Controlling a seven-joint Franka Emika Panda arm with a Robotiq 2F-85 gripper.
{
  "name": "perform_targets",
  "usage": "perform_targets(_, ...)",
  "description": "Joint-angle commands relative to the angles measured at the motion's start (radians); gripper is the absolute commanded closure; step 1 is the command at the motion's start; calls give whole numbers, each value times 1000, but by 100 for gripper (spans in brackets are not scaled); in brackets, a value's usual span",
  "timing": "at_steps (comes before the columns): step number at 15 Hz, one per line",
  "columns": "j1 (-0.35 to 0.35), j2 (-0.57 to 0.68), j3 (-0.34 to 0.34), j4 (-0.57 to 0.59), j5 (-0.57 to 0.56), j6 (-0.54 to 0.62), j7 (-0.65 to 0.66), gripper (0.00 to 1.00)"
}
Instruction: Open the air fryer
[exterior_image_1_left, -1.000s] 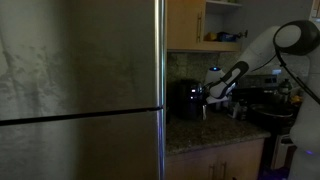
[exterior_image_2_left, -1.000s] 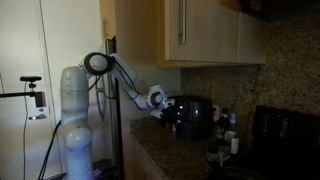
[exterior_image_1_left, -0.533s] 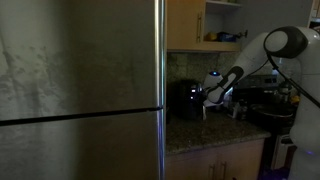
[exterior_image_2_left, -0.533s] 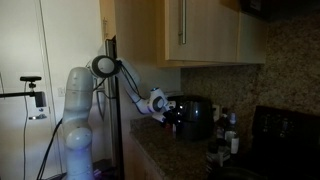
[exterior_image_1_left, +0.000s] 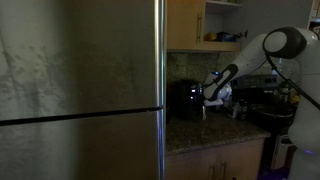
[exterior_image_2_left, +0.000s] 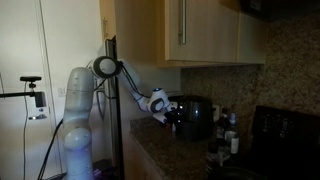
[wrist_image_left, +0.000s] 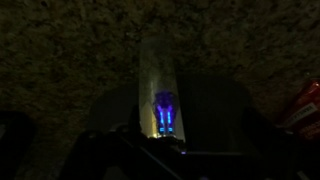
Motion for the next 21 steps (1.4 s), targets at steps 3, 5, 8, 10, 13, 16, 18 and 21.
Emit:
perform_targets(3, -89, -20, 125, 8, 250, -20, -228, 0)
perform_targets(5, -33, -29, 36, -2, 173, 17, -162, 0)
perform_targets(8, 4, -40, -49, -10, 6, 67, -39, 0)
perform_targets(10, 51, -50, -141, -5, -171, 66, 97, 0)
perform_targets(13, 97, -74, -201, 2, -361, 30, 242, 0)
perform_targets(16, 92, -109, -159, -26, -333, 10, 214, 0)
perform_targets(18, 79, -115, -115, -42, -225, -4, 133, 0)
perform_targets(21, 72, -118, -48, -45, 13, -61, -27, 0)
